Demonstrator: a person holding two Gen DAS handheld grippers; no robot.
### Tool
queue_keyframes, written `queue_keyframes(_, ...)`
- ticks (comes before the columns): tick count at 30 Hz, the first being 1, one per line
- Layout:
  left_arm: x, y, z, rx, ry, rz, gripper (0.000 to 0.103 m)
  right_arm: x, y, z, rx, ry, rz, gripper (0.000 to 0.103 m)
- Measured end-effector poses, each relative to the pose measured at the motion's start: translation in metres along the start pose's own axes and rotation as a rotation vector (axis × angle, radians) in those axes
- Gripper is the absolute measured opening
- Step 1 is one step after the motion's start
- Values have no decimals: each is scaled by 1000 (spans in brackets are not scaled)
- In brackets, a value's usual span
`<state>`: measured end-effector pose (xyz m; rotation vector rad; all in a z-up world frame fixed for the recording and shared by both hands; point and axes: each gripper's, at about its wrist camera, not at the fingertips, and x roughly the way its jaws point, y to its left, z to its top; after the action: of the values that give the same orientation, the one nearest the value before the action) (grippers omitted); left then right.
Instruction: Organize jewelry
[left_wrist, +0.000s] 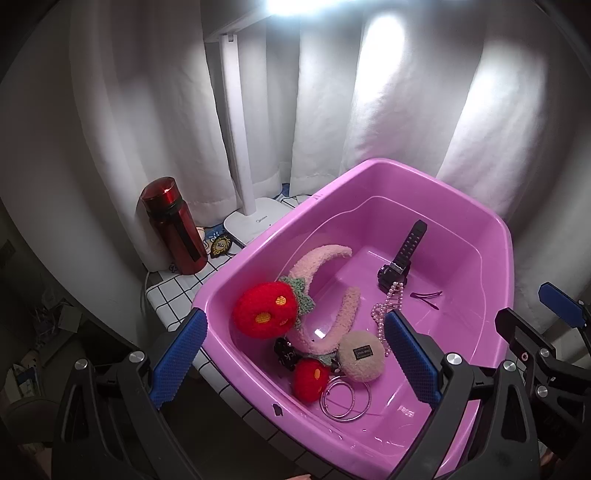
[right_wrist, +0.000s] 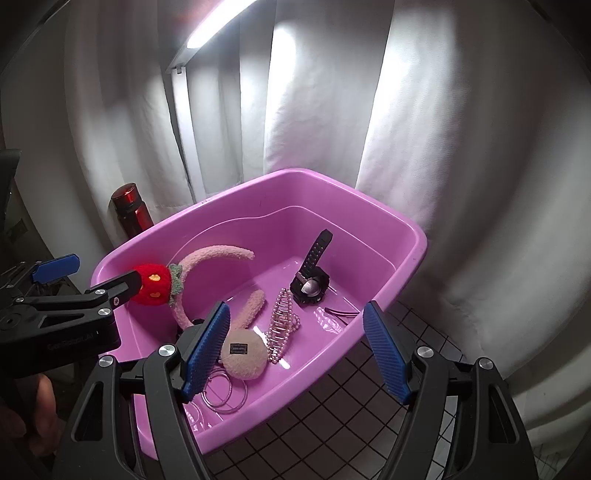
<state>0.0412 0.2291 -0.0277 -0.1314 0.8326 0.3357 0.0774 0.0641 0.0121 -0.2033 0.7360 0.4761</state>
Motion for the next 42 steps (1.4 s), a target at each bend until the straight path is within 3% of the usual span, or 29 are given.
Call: queue_keyframes(42, -5, 0, -1, -6, 10, -30, 95, -6, -3, -3, -1, -5, 2, 71)
